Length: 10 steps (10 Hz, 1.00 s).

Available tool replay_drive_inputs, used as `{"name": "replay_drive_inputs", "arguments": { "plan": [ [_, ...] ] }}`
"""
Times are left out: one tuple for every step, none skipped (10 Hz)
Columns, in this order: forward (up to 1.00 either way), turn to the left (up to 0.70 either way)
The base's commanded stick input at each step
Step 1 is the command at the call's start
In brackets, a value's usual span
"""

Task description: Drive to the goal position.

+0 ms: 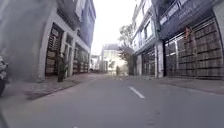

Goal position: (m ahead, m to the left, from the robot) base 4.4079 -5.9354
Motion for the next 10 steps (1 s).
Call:
{"name": "replay_drive_inputs", "arguments": {
  "plan": [
    [1.00, 0.00],
    [1.00, 0.00],
    [1.00, 0.00],
    [1.00, 0.00],
    [1.00, 0.00],
    [1.00, 0.00],
    [1.00, 0.00],
    [1.00, 0.00],
    [1.00, 0.00],
    [1.00, 0.00]
  ]
}}
